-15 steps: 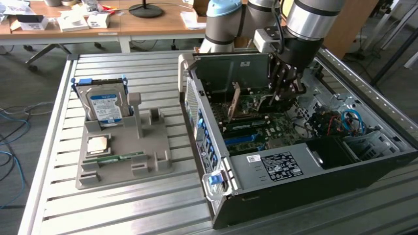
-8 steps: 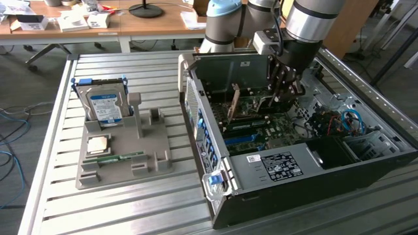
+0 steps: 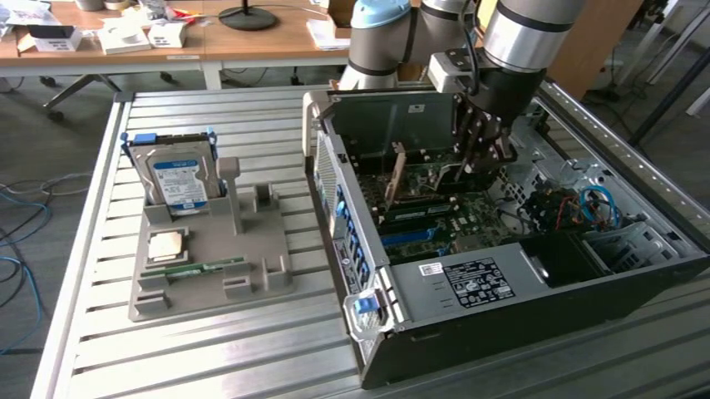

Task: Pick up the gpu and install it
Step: 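Insert the gpu into the slot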

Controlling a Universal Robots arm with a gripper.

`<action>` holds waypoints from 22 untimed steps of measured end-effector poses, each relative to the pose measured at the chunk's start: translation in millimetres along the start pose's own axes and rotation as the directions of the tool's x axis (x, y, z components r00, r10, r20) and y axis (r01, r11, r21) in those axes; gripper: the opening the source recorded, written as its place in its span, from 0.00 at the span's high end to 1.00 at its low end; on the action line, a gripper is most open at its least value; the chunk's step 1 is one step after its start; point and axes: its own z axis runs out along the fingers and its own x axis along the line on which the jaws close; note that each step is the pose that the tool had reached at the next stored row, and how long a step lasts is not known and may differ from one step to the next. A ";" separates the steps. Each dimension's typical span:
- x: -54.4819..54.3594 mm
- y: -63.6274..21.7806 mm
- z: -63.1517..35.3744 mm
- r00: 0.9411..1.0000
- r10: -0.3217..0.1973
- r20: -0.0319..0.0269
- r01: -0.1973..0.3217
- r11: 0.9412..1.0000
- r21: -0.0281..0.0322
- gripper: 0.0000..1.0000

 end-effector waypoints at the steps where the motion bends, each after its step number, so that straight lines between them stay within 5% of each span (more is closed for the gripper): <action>1: 0.0 0.1 0.0 1.000 0.000 0.000 0.000 1.000 0.000 0.74; 22: 7.4 3.1 -0.4 1.000 0.000 0.000 0.000 1.000 0.000 0.74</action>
